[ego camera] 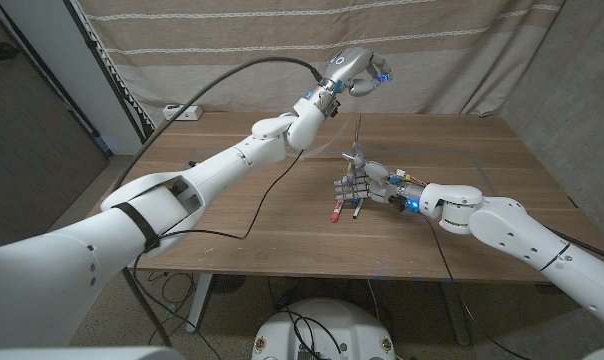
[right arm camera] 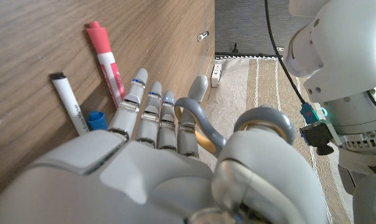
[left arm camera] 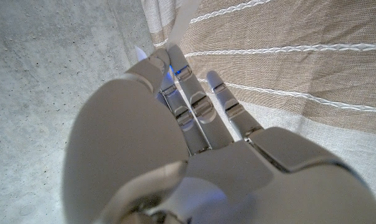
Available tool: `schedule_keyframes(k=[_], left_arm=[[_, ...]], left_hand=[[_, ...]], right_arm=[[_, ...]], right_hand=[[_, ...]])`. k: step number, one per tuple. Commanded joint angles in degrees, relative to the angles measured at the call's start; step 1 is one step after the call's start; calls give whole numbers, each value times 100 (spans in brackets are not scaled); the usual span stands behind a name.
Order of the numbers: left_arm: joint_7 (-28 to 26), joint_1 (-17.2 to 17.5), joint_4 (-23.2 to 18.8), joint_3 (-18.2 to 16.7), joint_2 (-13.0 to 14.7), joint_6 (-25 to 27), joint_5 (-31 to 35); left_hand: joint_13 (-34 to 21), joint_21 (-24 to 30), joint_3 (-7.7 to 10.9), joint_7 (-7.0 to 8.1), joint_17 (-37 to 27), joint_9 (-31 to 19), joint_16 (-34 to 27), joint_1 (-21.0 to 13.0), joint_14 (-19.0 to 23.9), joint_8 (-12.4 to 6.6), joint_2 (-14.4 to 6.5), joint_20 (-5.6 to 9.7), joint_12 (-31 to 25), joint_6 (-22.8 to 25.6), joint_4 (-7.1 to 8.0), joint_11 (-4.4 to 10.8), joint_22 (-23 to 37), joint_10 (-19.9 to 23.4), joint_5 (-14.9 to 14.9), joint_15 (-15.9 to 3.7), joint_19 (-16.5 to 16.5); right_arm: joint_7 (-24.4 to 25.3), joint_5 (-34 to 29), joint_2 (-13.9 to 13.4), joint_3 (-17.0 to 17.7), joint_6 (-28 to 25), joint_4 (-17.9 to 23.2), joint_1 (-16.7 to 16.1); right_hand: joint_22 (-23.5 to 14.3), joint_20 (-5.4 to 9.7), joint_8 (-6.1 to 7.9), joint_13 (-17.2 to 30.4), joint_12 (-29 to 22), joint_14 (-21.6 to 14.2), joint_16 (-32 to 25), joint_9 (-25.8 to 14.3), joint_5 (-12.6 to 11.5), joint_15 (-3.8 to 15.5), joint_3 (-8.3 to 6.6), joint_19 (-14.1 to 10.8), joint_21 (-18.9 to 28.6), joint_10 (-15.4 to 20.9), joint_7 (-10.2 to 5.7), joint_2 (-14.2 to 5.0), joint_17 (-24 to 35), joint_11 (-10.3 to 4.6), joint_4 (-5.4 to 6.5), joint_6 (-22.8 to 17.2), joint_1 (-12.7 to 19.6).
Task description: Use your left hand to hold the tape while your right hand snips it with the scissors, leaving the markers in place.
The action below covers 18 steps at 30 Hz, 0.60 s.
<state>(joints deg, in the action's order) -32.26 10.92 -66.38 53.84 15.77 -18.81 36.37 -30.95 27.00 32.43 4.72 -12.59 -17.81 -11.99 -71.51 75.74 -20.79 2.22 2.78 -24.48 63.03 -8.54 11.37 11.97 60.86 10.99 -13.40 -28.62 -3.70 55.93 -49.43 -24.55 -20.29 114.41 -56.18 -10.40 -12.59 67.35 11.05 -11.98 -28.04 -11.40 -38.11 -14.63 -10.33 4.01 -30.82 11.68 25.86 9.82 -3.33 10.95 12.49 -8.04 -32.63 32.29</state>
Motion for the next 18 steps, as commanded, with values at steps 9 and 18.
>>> schedule_keyframes(k=[9,18], left_arm=[[194,62,-78,-40,40,32,-59],[142,38,-146,18,77,118,142]], left_hand=[[-24,58,-22,7,-475,5,-20,-34,88,-27,-32,758,-47,9,0,2,21,26,27,-41,18],[-26,70,-26,11,-478,1,-19,-34,88,-32,-32,757,-44,1,0,2,22,26,27,-41,21]], right_arm=[[157,-91,-67,-1,-106,93,21],[152,-103,-104,2,-137,116,18]], right_hand=[[-15,4,61,20,-2,-28,12,-64,-55,-25,-20,-51,-10,47,206,-10,2,5,-1,6,118],[-14,3,73,20,-4,-33,11,-86,-64,-26,-28,-55,-10,51,207,-13,2,5,-5,4,143]])
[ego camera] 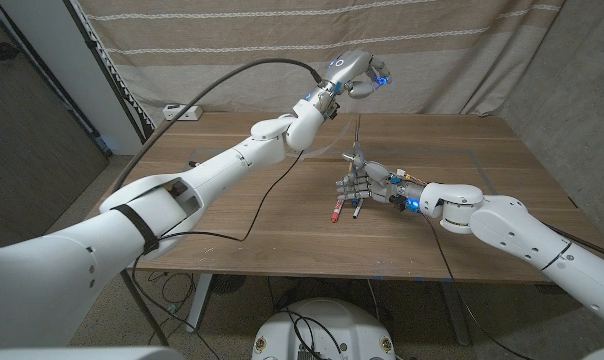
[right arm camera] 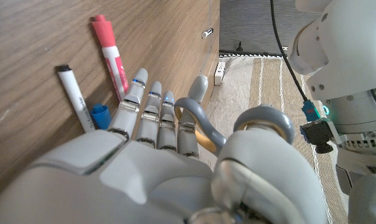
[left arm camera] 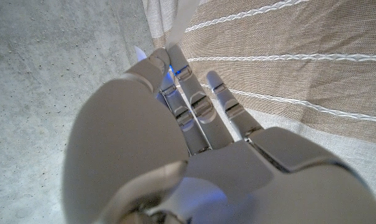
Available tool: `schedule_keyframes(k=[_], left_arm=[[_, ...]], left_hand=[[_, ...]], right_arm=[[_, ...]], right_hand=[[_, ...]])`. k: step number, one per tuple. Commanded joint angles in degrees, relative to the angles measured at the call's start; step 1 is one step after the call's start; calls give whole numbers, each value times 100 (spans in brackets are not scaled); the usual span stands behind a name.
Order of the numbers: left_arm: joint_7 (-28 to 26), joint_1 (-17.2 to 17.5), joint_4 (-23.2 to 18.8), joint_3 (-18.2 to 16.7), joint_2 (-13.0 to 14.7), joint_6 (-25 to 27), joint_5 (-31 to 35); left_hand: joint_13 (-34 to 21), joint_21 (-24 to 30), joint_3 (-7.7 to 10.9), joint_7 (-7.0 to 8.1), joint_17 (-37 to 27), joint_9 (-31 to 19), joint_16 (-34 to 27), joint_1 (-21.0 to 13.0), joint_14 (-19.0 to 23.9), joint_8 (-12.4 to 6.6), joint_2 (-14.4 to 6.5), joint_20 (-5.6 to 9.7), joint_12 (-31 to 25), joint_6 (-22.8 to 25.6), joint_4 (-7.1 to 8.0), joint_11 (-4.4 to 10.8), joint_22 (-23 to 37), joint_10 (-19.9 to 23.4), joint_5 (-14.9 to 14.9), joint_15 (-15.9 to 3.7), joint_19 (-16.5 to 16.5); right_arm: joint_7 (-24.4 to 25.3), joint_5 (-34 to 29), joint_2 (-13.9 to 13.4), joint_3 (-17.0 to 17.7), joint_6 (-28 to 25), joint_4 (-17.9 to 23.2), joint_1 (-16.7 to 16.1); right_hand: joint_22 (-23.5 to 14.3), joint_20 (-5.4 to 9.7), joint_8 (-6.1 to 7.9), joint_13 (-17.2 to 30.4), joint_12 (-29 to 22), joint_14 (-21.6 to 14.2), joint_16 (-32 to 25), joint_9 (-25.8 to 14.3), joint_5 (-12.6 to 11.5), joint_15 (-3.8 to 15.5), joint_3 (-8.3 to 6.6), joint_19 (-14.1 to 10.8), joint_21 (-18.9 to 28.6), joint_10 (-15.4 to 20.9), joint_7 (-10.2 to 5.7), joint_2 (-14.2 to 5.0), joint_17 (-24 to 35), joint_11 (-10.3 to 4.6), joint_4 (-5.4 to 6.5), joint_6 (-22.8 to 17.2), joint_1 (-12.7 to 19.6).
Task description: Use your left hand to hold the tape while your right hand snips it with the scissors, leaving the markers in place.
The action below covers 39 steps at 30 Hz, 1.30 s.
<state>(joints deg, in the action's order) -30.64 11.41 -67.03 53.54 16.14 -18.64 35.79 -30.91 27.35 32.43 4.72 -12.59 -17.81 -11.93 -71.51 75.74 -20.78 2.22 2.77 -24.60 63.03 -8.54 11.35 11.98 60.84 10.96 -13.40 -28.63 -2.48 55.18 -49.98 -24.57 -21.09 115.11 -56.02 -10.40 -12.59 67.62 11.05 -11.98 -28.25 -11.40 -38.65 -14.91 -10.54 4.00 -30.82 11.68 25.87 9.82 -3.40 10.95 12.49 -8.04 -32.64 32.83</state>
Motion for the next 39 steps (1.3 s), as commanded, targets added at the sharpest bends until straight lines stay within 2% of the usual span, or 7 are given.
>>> schedule_keyframes(k=[1,8,19,39], left_arm=[[-44,-27,-68,66,42,88,236],[-130,-10,-129,82,47,218,357],[-232,-101,7,133,-2,239,409],[-285,-264,268,259,-79,186,418]], left_hand=[[-31,37,-26,21,-478,2,-25,-34,88,-38,-32,758,-33,16,0,4,21,29,31,-41,23],[-30,49,-31,19,-482,7,-25,-32,89,-36,-32,757,-27,5,2,1,21,25,31,-41,27],[-31,61,-34,22,-487,10,-28,-29,96,-41,-38,756,-26,8,6,1,20,29,32,-40,33],[-38,89,-43,27,-495,20,-25,-27,95,-46,-35,755,-21,3,5,4,20,29,33,-40,41]], right_arm=[[37,-37,-59,1,-68,53,4],[-9,-53,-73,-5,-56,34,9],[-41,-258,-113,-126,-162,51,164],[-3,-404,-131,-151,-240,38,236]], right_hand=[[-14,3,49,20,-5,-14,10,-35,-38,-3,-29,-56,-10,52,207,-6,2,5,-5,3,91],[-14,3,54,20,-6,-16,10,-46,-47,-12,-36,-59,-11,56,208,-10,2,6,-8,-4,116],[-14,2,59,20,-1,0,17,-61,-57,-24,-42,-58,-14,41,209,-11,3,7,-7,-5,140],[-13,0,-61,20,13,30,26,29,-84,-34,-43,-21,-32,-19,209,4,3,6,7,92,188]])
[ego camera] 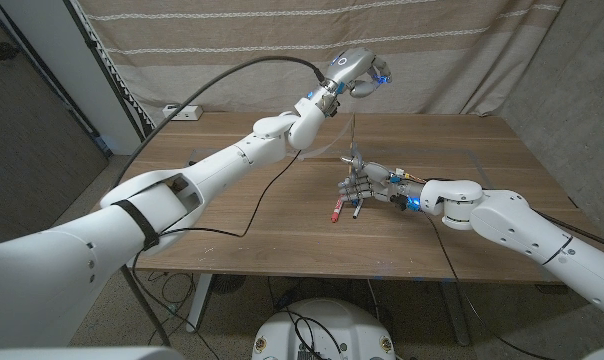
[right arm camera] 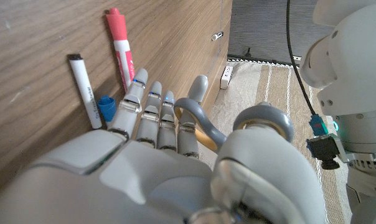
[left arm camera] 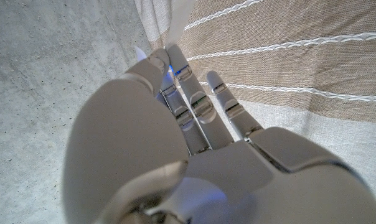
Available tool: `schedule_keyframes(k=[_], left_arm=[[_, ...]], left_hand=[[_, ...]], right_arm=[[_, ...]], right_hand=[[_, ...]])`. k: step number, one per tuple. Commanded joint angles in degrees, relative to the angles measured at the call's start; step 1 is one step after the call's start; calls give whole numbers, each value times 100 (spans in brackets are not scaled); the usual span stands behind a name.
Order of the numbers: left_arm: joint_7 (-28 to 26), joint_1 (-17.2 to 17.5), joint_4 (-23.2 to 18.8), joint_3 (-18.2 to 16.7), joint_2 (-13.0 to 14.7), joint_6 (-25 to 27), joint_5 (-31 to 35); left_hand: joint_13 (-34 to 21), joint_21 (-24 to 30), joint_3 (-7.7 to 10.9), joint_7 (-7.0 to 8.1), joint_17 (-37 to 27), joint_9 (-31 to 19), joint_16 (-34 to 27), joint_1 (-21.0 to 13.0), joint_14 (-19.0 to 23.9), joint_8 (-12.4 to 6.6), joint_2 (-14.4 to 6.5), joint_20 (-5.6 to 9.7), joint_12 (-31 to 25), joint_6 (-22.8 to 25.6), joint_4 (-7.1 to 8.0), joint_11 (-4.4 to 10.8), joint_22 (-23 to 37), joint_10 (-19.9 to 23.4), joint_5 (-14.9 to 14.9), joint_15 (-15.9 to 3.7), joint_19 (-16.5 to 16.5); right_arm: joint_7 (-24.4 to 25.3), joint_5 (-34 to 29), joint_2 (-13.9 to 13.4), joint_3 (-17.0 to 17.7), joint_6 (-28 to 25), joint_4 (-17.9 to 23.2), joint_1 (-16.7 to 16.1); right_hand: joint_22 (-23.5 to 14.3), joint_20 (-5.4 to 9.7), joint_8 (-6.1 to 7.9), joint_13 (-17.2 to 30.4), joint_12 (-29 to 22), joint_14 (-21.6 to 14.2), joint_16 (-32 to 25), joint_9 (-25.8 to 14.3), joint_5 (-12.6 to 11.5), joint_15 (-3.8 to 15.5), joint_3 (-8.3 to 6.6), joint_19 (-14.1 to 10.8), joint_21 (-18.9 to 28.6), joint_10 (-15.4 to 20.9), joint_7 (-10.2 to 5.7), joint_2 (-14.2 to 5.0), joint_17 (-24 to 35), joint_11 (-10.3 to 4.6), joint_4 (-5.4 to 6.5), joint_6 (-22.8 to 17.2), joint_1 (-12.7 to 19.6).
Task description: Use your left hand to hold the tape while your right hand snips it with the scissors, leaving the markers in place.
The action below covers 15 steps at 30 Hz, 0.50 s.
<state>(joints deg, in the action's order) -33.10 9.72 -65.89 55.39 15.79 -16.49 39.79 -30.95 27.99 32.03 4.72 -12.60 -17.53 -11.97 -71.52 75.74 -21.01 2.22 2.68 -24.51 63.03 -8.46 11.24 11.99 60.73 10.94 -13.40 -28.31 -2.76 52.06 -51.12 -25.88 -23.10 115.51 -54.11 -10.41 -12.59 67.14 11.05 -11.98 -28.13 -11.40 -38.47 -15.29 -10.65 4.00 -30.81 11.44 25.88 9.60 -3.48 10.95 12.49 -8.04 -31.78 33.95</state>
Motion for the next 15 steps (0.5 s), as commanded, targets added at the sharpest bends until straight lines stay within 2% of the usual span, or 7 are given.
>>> schedule_keyframes(k=[1,15], left_arm=[[-42,-103,173,83,-50,-39,16],[-223,-244,326,284,-78,-171,230]], left_hand=[[-31,27,-3,26,-495,-5,-21,-27,95,-21,-35,764,-26,-1,-2,15,19,36,34,-40,10],[-35,43,-8,37,-501,0,-19,-23,94,-30,-39,763,-23,12,1,16,19,33,37,-40,18]], right_arm=[[25,-86,-14,-16,-45,-4,46],[167,-206,-66,-30,-218,98,111]], right_hand=[[-12,0,-12,20,12,17,25,10,-47,-19,-43,-20,-8,-19,232,12,3,6,7,4,77],[-12,2,-45,19,25,26,27,11,-77,-27,-75,-7,-12,-77,225,7,-1,6,-23,53,184]])
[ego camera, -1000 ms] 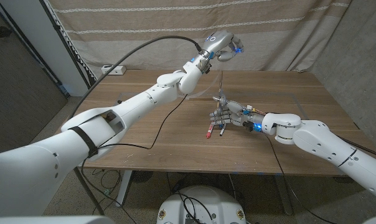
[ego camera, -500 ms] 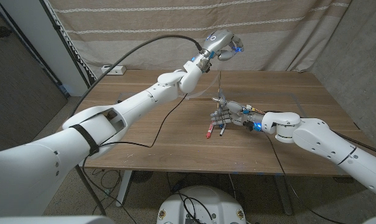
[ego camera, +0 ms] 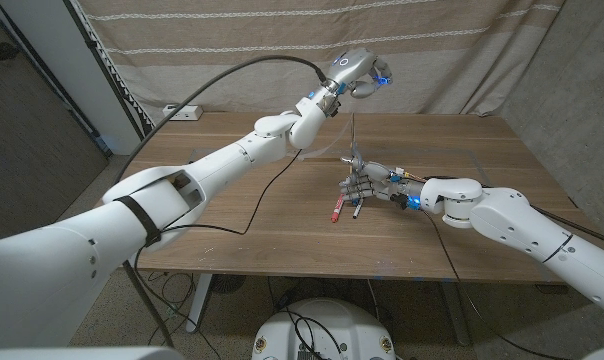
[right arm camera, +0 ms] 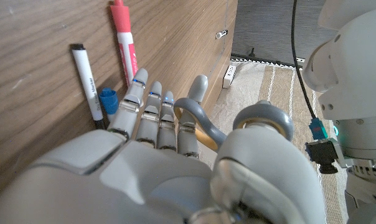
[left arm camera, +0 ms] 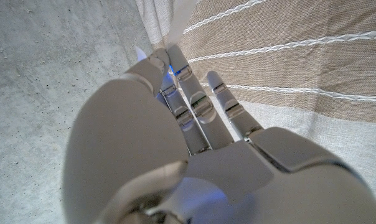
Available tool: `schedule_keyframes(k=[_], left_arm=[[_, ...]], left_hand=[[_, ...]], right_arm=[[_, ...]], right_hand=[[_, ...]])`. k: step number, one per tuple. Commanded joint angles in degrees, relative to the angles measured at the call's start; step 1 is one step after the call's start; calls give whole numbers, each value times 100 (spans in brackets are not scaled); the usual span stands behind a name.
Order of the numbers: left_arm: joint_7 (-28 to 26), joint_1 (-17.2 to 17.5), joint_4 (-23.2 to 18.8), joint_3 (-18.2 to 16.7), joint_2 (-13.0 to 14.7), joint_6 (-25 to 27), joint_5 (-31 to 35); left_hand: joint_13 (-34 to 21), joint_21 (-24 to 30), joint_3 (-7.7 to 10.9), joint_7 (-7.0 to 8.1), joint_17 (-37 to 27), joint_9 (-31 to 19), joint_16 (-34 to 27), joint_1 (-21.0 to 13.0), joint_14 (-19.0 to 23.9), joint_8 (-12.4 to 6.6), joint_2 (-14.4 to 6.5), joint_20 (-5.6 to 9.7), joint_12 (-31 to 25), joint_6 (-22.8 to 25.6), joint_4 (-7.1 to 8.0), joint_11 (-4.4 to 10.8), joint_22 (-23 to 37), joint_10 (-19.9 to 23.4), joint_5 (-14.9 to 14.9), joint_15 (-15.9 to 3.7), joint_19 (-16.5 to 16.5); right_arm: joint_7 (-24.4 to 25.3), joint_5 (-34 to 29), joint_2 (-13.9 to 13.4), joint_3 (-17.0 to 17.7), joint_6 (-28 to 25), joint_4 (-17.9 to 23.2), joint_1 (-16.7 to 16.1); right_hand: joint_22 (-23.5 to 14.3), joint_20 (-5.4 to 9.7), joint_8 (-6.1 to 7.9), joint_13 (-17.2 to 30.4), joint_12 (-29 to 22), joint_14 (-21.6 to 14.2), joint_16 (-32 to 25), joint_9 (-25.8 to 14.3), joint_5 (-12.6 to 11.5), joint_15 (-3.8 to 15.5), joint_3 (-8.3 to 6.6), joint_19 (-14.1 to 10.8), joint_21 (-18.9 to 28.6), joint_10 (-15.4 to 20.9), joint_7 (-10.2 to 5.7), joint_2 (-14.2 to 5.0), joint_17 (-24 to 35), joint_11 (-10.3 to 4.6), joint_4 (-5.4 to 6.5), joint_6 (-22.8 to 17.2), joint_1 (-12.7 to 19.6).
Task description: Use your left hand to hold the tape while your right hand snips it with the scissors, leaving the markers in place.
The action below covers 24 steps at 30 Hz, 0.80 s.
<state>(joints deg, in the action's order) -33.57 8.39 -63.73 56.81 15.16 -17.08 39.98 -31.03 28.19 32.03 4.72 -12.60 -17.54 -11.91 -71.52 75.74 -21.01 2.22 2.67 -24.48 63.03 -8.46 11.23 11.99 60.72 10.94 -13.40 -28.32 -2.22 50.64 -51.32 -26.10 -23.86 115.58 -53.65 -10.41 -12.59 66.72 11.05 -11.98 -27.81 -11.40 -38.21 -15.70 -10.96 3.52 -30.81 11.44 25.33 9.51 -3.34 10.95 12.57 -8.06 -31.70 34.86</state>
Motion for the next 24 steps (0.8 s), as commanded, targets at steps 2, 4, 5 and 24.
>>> schedule_keyframes(k=[2,4,5,24], left_arm=[[-214,-117,90,164,-5,-100,265],[-241,-128,83,189,6,-120,304],[-272,-130,69,206,15,-107,351],[-557,-61,-194,267,222,26,745]], left_hand=[[-29,25,-9,49,-501,4,-25,-23,93,-32,-39,764,-27,20,1,17,18,35,37,-40,21],[-29,28,-10,40,-502,9,-24,-21,92,-31,-38,763,-26,20,2,16,18,34,37,-39,23],[-28,30,-10,39,-502,11,-24,-21,91,-31,-38,763,-25,23,2,16,18,33,38,-39,23],[-36,54,-15,54,-512,20,-28,-21,100,-41,-44,765,-25,29,2,16,16,43,40,-40,40]], right_arm=[[95,-111,-49,-26,-120,80,76],[96,-70,-31,-23,-162,63,90],[75,-45,-20,-24,-176,42,101],[-72,125,112,-47,-174,-144,134]], right_hand=[[-12,2,-3,19,26,-9,26,-21,-39,2,-29,-7,-13,-29,234,-7,-1,-2,-23,49,104],[-12,2,-5,19,26,-15,23,-22,-41,1,-31,-7,-12,-31,234,-8,-1,-2,-25,54,112],[-12,2,-4,19,26,-18,22,-26,-43,0,-34,-7,-12,-33,234,-9,-1,-2,-26,53,119],[-13,1,48,20,11,-36,11,-104,-51,9,-52,-15,-6,-14,237,-29,1,-1,-18,15,164]])
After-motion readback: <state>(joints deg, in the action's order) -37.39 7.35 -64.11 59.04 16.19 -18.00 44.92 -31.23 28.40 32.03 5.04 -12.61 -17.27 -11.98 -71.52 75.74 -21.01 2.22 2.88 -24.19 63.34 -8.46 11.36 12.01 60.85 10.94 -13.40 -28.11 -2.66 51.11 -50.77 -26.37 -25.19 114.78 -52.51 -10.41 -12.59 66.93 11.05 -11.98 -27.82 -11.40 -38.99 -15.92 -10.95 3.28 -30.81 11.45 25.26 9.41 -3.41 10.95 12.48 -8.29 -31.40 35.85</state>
